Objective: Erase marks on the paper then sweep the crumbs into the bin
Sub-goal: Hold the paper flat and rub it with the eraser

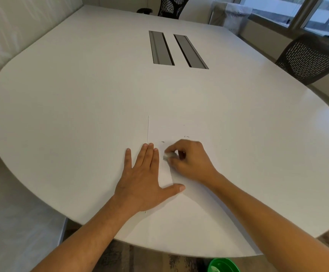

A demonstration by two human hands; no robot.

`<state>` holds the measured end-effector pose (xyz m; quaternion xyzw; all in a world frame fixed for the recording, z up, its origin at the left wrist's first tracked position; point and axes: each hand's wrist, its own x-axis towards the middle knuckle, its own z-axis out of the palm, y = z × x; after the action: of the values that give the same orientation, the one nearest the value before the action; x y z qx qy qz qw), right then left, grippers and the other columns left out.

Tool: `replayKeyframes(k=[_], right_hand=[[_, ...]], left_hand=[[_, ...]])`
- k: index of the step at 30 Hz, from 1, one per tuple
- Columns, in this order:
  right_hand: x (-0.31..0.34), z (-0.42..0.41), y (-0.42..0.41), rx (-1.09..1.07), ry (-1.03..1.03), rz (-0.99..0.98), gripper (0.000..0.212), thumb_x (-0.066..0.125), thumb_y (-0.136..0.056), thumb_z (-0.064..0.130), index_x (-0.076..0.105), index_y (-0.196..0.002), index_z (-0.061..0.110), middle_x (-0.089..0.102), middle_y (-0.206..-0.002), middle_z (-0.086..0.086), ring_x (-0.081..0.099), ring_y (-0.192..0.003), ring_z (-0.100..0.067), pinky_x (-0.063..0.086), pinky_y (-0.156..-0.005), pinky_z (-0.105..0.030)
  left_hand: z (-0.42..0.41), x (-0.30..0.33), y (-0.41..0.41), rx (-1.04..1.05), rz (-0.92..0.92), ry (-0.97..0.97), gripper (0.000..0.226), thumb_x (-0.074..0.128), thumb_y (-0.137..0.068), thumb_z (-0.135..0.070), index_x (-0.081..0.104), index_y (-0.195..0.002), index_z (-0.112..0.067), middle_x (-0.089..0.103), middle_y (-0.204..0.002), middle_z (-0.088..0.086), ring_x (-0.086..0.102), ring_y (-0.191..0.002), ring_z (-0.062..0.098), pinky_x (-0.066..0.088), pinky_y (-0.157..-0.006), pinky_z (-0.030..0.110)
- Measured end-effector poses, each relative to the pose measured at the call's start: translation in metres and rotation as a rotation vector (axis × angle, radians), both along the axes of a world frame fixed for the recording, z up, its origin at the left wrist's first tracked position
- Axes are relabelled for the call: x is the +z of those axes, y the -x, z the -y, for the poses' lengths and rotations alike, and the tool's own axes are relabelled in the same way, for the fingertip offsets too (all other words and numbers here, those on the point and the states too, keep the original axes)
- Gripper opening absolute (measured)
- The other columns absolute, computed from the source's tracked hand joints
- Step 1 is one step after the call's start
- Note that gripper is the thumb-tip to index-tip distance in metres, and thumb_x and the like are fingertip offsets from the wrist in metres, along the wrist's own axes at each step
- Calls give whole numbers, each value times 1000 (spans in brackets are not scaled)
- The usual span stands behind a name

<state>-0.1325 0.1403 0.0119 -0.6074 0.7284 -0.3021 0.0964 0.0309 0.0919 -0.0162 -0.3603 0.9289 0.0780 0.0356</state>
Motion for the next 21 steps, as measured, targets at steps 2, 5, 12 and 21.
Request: replayKeyframes(k=[2, 5, 12, 21], right_hand=[[-2, -16, -3, 25, -17, -6, 18, 69, -76, 9, 74, -91, 18, 61, -79, 16, 53, -66, 7, 38, -62, -4], [-2, -17, 5, -28, -8, 8, 19, 69, -77, 11, 75, -93, 18, 62, -82, 17, 54, -69, 10, 36, -62, -3], [5, 13, 40, -293, 41, 79, 12, 70, -81, 15, 76, -91, 13, 72, -85, 3, 51, -57, 6, 44, -68, -19], [-6, -52, -4, -10, 13, -5, 21, 69, -74, 8, 75, -91, 18, 67, -84, 14, 53, -69, 4, 38, -65, -6]], left_hand=[[1, -1, 0, 1, -1, 9, 123, -2, -63, -97, -18, -152, -12, -23, -161, 4, -29, -145, 17, -12, -116, 57], [1, -1, 0, -2, 13, 8, 124, -3, -63, -96, -18, -152, -11, -23, -161, 5, -28, -145, 19, -12, -116, 57], [1, 3, 0, -3, 46, 12, 127, -11, -57, -96, -19, -151, -11, -23, -160, 6, -26, -146, 21, -10, -116, 59], [-1, 0, 0, 4, 14, 9, 123, -2, -63, -97, -20, -150, -11, -24, -160, 5, -27, -145, 18, -11, -116, 57]])
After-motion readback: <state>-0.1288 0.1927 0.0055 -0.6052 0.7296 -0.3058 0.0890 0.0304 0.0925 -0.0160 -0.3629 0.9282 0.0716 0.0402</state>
